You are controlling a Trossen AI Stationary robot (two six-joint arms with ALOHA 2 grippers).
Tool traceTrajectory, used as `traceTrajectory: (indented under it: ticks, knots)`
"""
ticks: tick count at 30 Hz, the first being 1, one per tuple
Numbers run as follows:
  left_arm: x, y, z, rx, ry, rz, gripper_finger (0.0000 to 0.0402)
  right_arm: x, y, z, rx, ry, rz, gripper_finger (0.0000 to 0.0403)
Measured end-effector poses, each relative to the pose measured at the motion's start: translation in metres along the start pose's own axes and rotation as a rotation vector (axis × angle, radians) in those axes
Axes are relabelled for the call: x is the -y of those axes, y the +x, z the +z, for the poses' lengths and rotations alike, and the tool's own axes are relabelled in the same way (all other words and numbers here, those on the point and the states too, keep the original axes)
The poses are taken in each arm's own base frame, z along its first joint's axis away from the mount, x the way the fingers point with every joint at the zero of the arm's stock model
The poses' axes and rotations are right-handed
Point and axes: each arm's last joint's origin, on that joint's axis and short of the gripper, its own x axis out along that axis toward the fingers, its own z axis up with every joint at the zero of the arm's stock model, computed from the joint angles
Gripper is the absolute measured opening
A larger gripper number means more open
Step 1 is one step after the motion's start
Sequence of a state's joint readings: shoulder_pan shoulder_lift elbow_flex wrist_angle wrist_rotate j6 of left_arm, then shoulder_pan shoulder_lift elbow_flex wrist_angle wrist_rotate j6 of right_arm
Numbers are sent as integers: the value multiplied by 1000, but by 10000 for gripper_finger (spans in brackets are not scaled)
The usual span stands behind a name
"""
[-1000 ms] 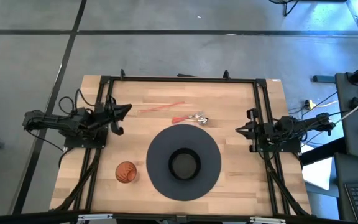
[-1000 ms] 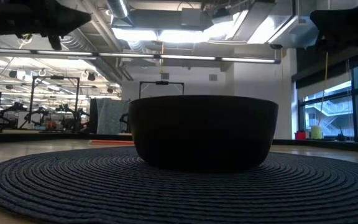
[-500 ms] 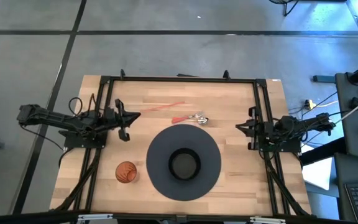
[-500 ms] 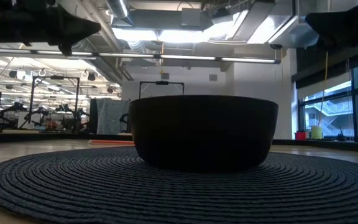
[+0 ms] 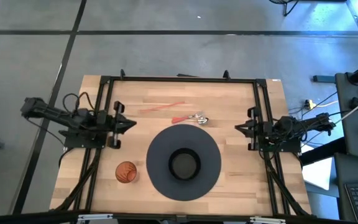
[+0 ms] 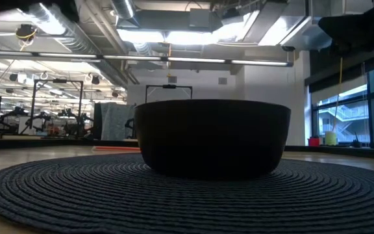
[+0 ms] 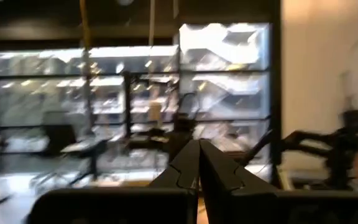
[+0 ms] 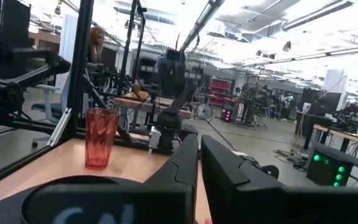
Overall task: Pick & Place Utensil
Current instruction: Put the red cup on the blue mat to the top right of the black bowl
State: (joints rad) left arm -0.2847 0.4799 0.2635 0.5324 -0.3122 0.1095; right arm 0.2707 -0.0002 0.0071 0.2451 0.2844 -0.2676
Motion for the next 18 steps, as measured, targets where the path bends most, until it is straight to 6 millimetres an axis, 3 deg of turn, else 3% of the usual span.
traceTrajectory:
  ticks: [9,18]
  knots:
    - [49,46,70,-482,103,235,3,0,0,0,-4,28,1,21]
    - [120,77,119,-618,169,214,3,-2,0,0,15,57,77,21]
